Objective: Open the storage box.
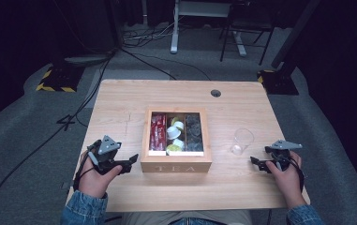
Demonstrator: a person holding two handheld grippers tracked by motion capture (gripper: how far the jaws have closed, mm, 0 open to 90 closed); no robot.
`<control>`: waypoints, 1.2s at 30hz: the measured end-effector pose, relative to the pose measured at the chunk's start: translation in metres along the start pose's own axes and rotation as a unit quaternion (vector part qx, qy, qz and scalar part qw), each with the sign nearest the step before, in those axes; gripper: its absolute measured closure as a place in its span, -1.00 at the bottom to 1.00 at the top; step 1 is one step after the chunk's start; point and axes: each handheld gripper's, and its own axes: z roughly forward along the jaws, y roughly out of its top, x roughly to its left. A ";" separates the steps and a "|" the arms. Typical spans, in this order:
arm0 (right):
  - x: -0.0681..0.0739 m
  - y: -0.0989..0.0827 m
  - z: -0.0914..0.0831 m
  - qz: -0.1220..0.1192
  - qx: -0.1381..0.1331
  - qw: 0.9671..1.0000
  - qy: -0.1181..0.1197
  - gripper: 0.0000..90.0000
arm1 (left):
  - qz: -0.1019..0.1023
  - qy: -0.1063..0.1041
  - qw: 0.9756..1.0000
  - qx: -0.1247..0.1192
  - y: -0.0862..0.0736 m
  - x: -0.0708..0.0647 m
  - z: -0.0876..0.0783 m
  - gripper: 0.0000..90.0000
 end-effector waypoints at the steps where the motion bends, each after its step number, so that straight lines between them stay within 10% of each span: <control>1: 0.000 0.000 0.000 0.000 0.000 1.000 0.000 -0.70 | 0.003 -0.003 1.000 0.001 0.001 -0.003 0.000 -0.50; 23: 0.000 0.000 0.000 0.000 0.000 1.000 0.000 -0.70 | 0.012 -0.071 0.997 0.023 -0.006 -0.034 0.029 -0.53; 36: 0.000 0.000 0.000 0.000 0.000 1.000 0.000 -0.70 | 0.035 -0.043 0.997 0.049 -0.011 -0.030 0.034 -0.06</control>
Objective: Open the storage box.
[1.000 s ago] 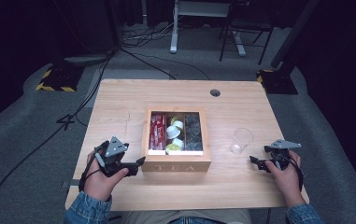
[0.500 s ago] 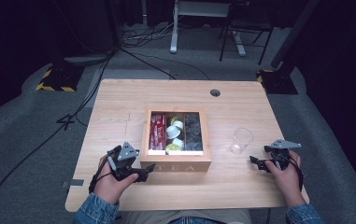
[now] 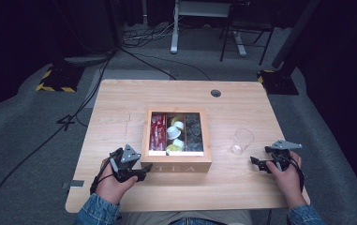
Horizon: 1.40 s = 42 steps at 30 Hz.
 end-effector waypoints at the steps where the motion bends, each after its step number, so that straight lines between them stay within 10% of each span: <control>1: 0.000 0.000 0.000 0.000 0.000 1.000 0.000 -0.70 | 0.000 0.002 1.000 0.001 0.000 0.000 0.000 -0.04; 21: 0.001 0.001 -0.002 0.005 0.006 1.000 -0.002 -0.65 | 0.013 0.005 1.000 -0.002 0.008 0.002 -0.010 0.15; 33: 0.024 0.032 -0.043 -0.024 -0.038 0.999 0.018 -0.52 | 0.025 0.014 0.999 -0.032 0.016 0.004 -0.017 0.20; 42: 0.061 0.060 -0.060 -0.052 -0.070 0.992 0.087 -0.48 | 0.024 0.017 0.999 -0.045 0.021 0.007 -0.018 0.20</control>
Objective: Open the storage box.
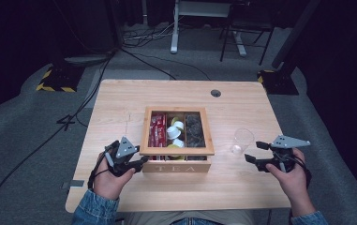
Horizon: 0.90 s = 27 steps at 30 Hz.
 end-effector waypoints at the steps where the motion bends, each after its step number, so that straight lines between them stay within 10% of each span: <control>1: 0.005 0.004 0.001 -0.006 -0.004 1.000 0.008 -0.49 | 0.002 -0.001 1.000 0.001 0.001 0.001 0.000 0.20; 13: 0.058 0.046 0.037 -0.083 -0.014 0.993 0.077 -0.49 | -0.003 -0.005 1.000 -0.008 0.007 0.005 0.001 0.20; 27: 0.072 0.060 0.069 -0.128 0.000 0.989 0.069 -0.43 | -0.004 -0.005 1.000 -0.010 0.007 0.005 0.002 0.20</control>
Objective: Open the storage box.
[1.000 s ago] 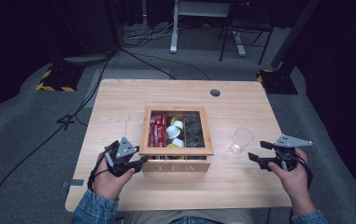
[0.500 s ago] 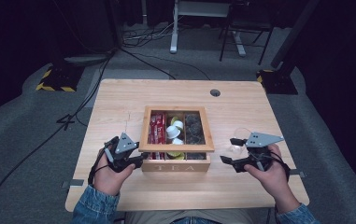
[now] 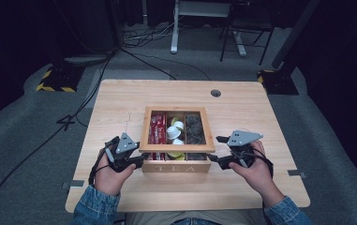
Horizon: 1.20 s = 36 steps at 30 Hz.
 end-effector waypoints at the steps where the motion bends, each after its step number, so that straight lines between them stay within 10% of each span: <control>1: 0.000 0.001 0.002 -0.004 -0.002 1.000 -0.003 -0.43 | -0.001 0.000 1.000 -0.001 0.000 0.000 0.000 0.20; 19: 0.000 0.022 -0.002 -0.063 -0.012 0.998 -0.014 -0.16 | -0.017 0.022 0.999 -0.046 -0.004 0.004 -0.017 0.10; 36: -0.024 0.058 -0.018 -0.069 -0.056 0.996 -0.010 0.04 | -0.034 0.042 0.998 -0.025 -0.021 0.017 -0.021 0.07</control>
